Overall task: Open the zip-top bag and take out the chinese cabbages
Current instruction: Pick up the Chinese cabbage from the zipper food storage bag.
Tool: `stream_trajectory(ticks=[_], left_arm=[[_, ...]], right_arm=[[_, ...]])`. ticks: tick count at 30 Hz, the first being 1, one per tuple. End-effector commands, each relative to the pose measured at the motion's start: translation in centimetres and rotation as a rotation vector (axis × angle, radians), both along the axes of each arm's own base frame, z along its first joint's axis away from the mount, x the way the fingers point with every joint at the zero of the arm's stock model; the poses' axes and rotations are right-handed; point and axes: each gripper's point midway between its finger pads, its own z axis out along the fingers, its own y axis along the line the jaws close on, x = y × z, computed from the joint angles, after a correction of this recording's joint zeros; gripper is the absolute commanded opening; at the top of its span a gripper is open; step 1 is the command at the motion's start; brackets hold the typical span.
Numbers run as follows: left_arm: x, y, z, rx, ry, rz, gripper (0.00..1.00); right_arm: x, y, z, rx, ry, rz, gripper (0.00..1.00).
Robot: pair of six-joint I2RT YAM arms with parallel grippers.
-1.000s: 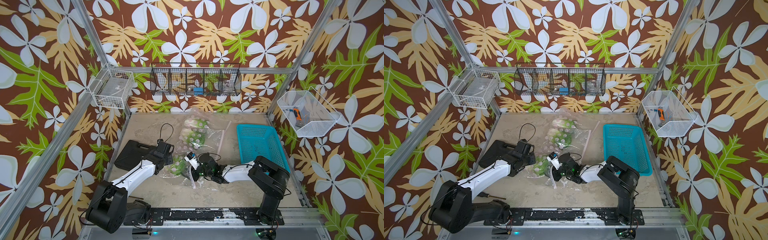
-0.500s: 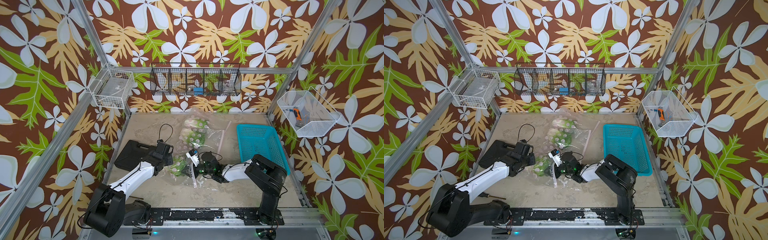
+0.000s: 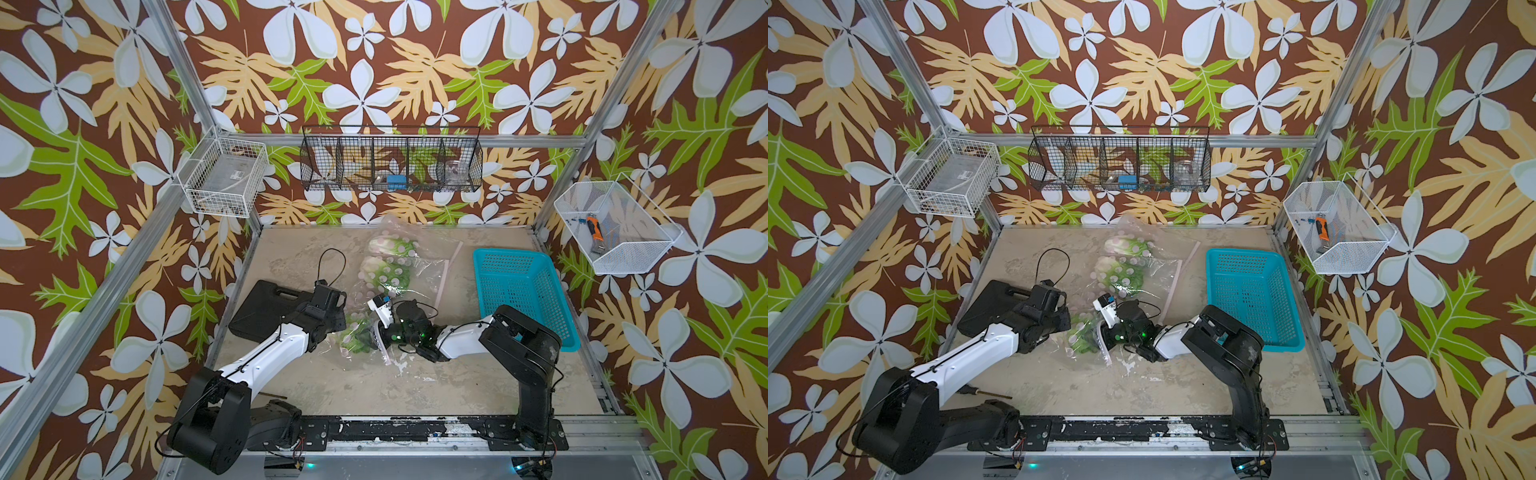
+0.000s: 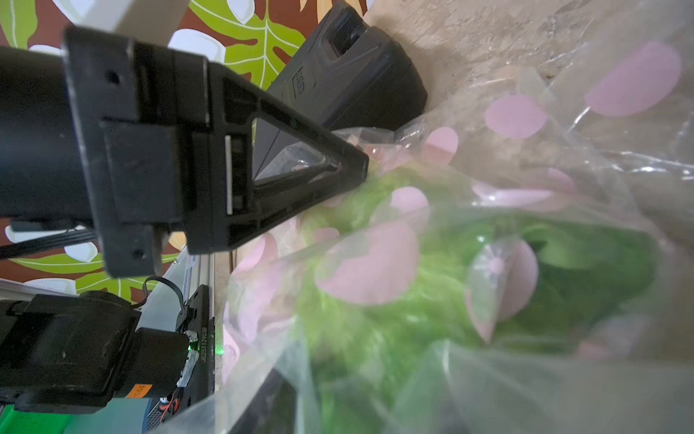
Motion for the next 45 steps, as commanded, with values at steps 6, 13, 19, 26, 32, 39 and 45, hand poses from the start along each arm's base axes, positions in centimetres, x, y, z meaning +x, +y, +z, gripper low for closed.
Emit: stream_trajectory(ticks=[6, 13, 19, 26, 32, 39, 45], left_arm=[[-2.1, -0.8, -1.5, -0.038, 0.106, -0.052, 0.26], [-1.2, -1.0, 2.2, -0.060, -0.008, -0.061, 0.54], [-2.0, -0.2, 9.1, -0.131, -0.274, -0.063, 1.00], [-3.6, 0.6, 12.7, -0.242, -0.458, -0.013, 1.00], [-3.0, -1.9, 11.2, -0.308, -0.271, -0.054, 1.00], [-1.7, -5.5, 12.9, -0.489, -0.216, -0.108, 1.00], [-2.1, -7.0, 13.5, -0.598, -0.205, -0.138, 1.00]], right_arm=[[0.1, 1.4, 0.2, 0.018, 0.005, 0.017, 0.37], [-0.3, 1.3, 0.8, 0.037, 0.023, 0.024, 0.03], [-0.2, 0.3, 3.0, 0.082, 0.041, 0.022, 0.00], [1.0, -1.2, 6.4, 0.176, 0.089, 0.017, 0.00], [1.2, -3.9, 9.4, 0.256, 0.099, 0.021, 0.00], [1.5, -6.8, 10.9, 0.210, 0.001, -0.032, 0.00], [2.6, -9.0, 12.0, 0.159, -0.068, -0.106, 0.00]])
